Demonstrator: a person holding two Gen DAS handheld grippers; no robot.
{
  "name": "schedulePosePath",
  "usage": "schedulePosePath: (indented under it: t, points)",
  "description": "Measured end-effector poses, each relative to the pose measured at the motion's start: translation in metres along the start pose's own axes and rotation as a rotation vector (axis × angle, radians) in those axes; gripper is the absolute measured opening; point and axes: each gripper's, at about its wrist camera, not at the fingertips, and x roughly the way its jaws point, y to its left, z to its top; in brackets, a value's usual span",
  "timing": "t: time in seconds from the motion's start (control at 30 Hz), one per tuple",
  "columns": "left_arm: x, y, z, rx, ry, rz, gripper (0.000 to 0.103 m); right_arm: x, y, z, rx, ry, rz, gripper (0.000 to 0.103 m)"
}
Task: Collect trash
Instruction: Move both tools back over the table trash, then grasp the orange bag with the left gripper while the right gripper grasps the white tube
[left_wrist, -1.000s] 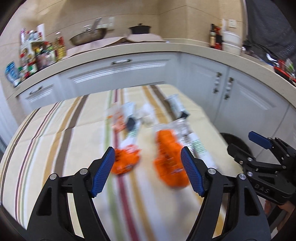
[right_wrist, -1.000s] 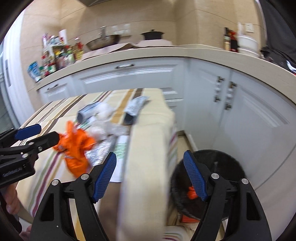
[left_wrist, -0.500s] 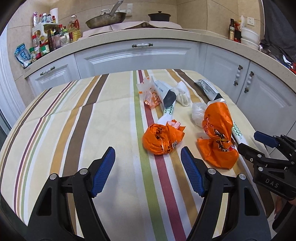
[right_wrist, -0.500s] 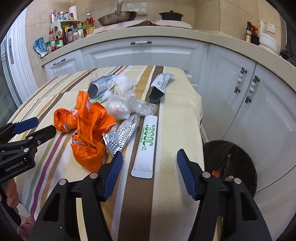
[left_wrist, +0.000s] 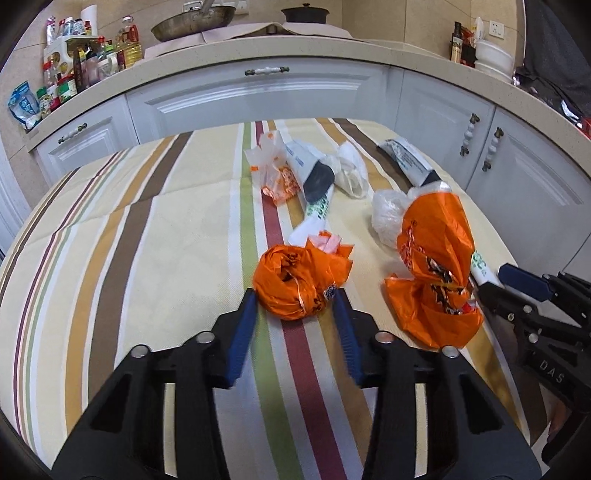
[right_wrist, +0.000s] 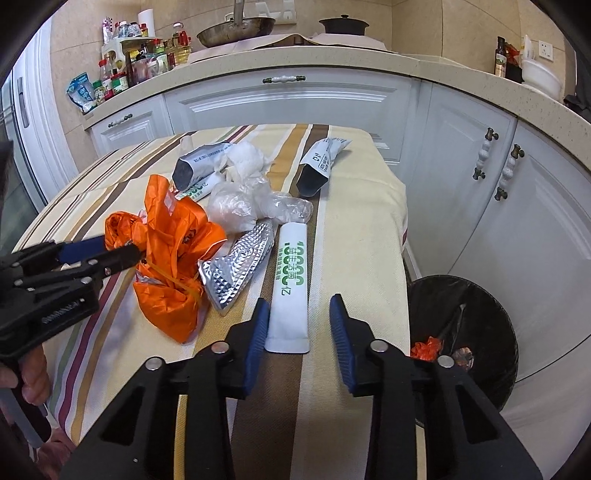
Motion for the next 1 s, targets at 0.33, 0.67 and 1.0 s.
schedulePosePath:
  t: [0.33, 0.67, 1.0]
  points:
    - [-0.011, 0.001, -0.007, -0.001, -0.041, 0.0, 0.032, -0.003, -0.002, -0.005, 0.005, -0.023, 0.004, 0.024]
    - [-0.036, 0.004, -0.006, -0.017, -0.1, -0.008, 0.032, -0.016, -0.003, -0.006, 0.004, -0.057, -0.01, 0.023]
    - [-0.07, -0.014, 0.008, -0.011, -0.173, -0.053, 0.032, -0.044, -0.023, -0.002, 0.029, -0.127, -0.069, 0.023]
